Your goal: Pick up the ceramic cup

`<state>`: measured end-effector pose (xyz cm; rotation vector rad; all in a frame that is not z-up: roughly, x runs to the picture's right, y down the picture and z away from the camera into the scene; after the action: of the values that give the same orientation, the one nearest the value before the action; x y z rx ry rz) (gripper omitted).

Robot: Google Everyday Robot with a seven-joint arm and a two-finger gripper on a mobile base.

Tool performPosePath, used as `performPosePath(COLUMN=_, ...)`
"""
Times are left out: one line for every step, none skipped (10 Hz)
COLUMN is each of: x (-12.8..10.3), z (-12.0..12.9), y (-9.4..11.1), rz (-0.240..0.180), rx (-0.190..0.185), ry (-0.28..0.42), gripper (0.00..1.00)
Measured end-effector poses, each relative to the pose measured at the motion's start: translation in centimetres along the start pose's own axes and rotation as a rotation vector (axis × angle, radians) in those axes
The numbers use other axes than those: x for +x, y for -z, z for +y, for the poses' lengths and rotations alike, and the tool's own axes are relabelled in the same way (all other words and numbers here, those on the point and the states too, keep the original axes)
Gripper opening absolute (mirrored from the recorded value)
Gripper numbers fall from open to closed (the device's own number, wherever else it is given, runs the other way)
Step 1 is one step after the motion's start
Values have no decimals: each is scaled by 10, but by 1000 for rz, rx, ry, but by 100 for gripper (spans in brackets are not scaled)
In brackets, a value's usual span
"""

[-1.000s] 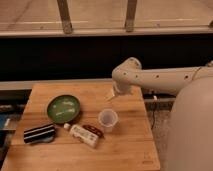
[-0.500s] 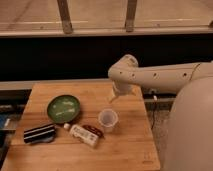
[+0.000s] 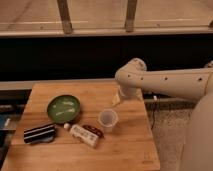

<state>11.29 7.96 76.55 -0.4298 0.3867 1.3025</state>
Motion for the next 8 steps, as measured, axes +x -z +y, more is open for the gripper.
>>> performPosePath(x=9, z=4, y=0, rz=8, rx=-7, ry=6, gripper=80)
performPosePath(x=17, z=13, y=-2, rz=21, rx=-17, ry=12, gripper=80)
performPosePath(x=22, z=19, y=-6, rz=30, rx=-24, ry=17, gripper=80)
performPosePath(x=27, z=22, y=-10, rz=38, rx=-29, ry=17, gripper=80)
performPosePath(x=32, z=25, y=-16, rz=45, rx=-35, ry=18, gripper=80)
performPosePath(x=34, z=28, y=-19, rz=50, rx=-41, ry=19, gripper=80)
performPosePath(x=34, z=33, y=-25, rz=55, rx=-52, ry=21, gripper=80)
performPosePath(x=35, z=40, y=-38, rz=67, rx=-73, ry=32, gripper=79)
